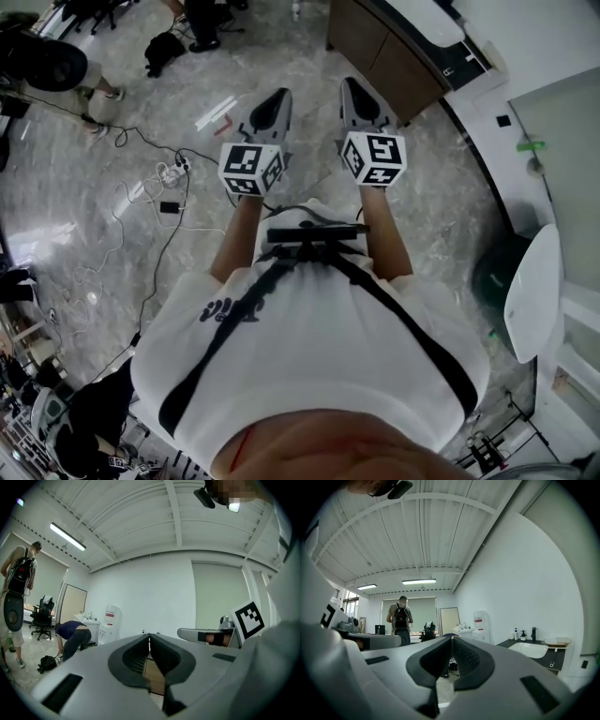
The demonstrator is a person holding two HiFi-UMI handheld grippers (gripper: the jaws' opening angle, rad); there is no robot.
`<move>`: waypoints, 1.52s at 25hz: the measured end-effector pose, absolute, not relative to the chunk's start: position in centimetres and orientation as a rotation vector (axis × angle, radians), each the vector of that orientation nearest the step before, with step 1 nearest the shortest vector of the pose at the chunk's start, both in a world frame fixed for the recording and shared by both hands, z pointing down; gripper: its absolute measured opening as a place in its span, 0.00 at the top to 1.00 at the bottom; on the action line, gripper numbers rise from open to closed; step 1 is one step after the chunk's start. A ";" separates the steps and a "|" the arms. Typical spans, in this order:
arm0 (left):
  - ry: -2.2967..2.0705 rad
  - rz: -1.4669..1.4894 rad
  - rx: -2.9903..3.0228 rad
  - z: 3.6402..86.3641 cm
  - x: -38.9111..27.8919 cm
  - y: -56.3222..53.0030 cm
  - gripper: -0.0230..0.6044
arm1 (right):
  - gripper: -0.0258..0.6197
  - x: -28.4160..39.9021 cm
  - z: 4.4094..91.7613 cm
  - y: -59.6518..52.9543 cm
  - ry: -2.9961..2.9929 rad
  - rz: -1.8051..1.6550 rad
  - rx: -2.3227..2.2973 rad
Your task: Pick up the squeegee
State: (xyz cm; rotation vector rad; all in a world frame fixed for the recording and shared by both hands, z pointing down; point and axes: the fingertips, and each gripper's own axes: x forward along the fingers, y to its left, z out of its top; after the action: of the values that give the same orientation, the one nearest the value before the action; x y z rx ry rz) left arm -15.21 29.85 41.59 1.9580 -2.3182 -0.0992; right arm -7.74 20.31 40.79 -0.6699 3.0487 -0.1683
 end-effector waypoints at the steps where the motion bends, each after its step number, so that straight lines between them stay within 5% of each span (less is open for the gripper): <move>1: -2.318 -0.096 1.948 41.8 -15.6 28.8 0.94 | 0.95 -8.2 41.2 19.2 3.055 -0.187 -0.665; 11: -2.220 -0.056 1.949 45.2 -22.0 18.9 0.94 | 0.95 -15.4 46.0 12.1 3.137 -0.275 -0.657; 23: -1.830 -0.032 2.336 43.6 -28.5 -3.0 0.94 | 0.95 -19.7 44.3 -5.8 2.969 -0.235 -1.176; 38: -1.338 0.039 2.596 46.6 -14.7 -23.7 0.94 | 0.95 -4.8 47.0 -23.1 2.653 -0.310 -1.713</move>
State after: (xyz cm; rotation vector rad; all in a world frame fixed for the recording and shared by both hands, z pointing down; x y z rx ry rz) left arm -14.75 -23.71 46.62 2.5964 -1.3378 0.0389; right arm -4.79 -23.11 46.97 -1.7130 2.6525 -0.3098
